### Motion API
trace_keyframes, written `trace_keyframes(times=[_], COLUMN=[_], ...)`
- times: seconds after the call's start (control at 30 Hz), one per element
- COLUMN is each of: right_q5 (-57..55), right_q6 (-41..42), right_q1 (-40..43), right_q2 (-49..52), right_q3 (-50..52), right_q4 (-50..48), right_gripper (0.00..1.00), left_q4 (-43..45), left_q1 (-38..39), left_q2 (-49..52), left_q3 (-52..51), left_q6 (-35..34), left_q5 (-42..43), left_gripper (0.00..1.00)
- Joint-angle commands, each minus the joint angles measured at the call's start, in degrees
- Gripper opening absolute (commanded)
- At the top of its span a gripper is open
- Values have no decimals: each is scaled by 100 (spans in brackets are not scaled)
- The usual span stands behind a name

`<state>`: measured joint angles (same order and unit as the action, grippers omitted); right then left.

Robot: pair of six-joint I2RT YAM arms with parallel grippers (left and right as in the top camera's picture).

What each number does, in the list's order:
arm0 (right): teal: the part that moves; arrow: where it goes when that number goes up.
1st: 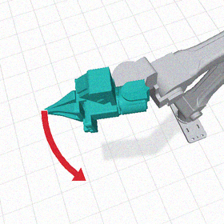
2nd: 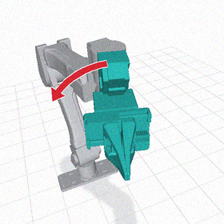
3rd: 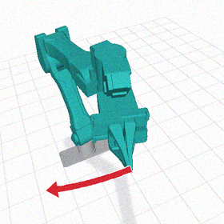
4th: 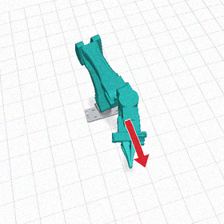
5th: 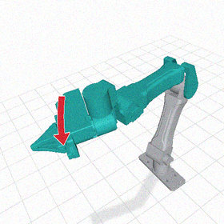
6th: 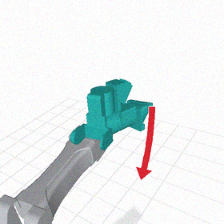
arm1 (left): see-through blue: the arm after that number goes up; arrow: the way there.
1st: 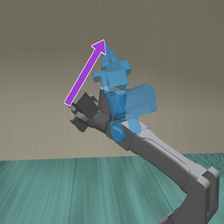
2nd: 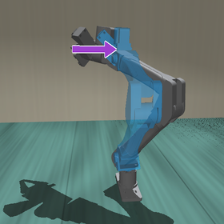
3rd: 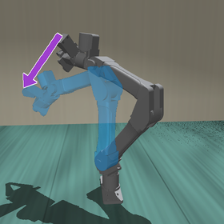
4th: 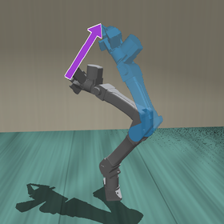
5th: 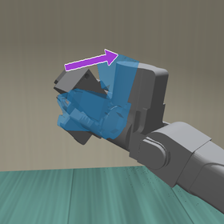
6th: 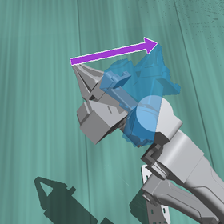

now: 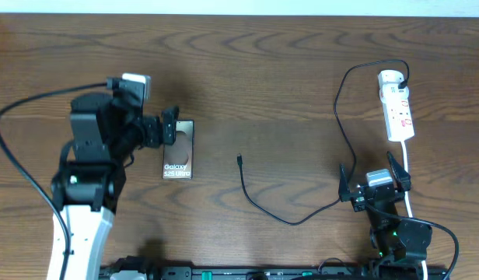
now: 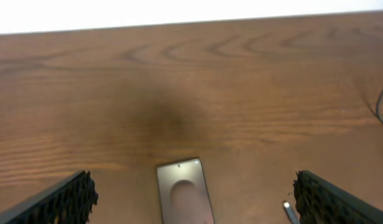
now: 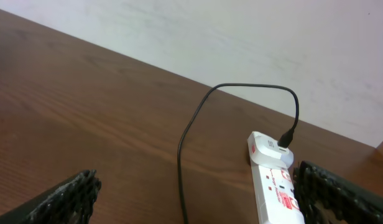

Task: Plug charger to phone and switch on socket
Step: 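Move the left gripper forward over the silver phone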

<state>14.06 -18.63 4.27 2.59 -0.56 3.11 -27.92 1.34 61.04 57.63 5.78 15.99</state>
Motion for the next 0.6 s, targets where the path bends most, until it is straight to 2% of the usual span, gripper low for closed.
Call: trace_keyframes(times=[0.0, 0.57], right_q5=[-44, -44], right_q6=[61, 61], right_q1=[17, 17], right_q2=[4, 4], right_q3=[24, 24], right_q4=[9, 7], right_gripper=[99, 99], left_q4=[-267, -1045], left_q1=[24, 39], left_q2=[271, 1051], left_q3=[463, 1241], left_q6=[-74, -74], left_q5=[160, 160], left_gripper=[98, 98])
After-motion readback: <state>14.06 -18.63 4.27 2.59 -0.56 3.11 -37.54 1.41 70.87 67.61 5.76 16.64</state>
